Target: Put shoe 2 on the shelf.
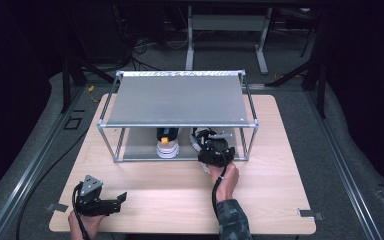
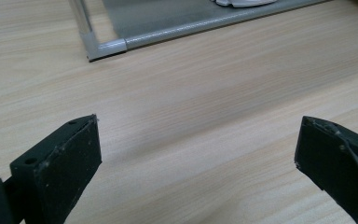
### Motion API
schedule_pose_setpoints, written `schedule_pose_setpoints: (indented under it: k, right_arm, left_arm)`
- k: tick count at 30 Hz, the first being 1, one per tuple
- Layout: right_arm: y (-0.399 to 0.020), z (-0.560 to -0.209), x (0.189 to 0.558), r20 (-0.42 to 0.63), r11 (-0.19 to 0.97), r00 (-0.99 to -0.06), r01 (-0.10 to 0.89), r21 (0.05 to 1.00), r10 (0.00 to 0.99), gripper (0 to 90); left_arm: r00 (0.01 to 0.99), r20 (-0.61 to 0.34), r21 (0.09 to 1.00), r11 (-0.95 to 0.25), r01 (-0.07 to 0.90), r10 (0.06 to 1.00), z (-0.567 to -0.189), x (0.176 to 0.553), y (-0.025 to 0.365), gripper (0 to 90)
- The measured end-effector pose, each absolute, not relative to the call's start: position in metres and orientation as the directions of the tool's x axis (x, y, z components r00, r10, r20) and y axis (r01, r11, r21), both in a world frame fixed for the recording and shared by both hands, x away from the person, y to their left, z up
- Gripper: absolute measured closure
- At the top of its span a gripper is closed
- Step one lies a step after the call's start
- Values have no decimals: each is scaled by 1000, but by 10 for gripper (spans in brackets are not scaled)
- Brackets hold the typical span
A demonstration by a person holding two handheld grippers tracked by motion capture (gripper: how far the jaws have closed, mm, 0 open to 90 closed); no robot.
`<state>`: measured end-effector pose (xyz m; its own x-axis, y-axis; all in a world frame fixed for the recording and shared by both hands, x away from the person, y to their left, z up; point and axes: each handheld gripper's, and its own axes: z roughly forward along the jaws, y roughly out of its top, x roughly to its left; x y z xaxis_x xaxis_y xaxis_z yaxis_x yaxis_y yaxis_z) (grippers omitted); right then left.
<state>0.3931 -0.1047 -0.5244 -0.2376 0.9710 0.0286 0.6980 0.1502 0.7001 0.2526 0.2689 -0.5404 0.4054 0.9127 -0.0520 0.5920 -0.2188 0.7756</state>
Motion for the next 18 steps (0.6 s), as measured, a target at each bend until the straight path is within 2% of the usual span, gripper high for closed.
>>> schedule_pose_setpoints:
  k: [5, 9, 11, 12, 16, 18]
  right_arm:
    - [-101, -525, 394, 58, 109, -210, 700, 706, 976, 171]
    - [-115, -513, 381, 98, 136, -289, 690, 711, 952, 148]
    - [-121, -510, 374, 122, 144, -314, 704, 695, 942, 175]
    - [-124, -510, 371, 126, 146, -314, 712, 687, 941, 244]
    - [-129, -515, 364, 164, 128, -326, 712, 690, 931, 252]
    - [-125, -516, 366, 155, 110, -299, 708, 698, 942, 256]
  left_arm:
    - [414, -48, 775, -227, 589, 909, -542, 253, 266, 5]
    - [416, -55, 774, -225, 592, 908, -543, 253, 266, 7]
    - [417, -58, 771, -224, 596, 907, -544, 252, 266, 16]
    - [417, -57, 769, -226, 597, 907, -544, 251, 266, 16]
    - [417, -54, 766, -230, 600, 907, -546, 251, 266, 16]
    - [419, -53, 766, -232, 600, 907, -544, 251, 267, 16]
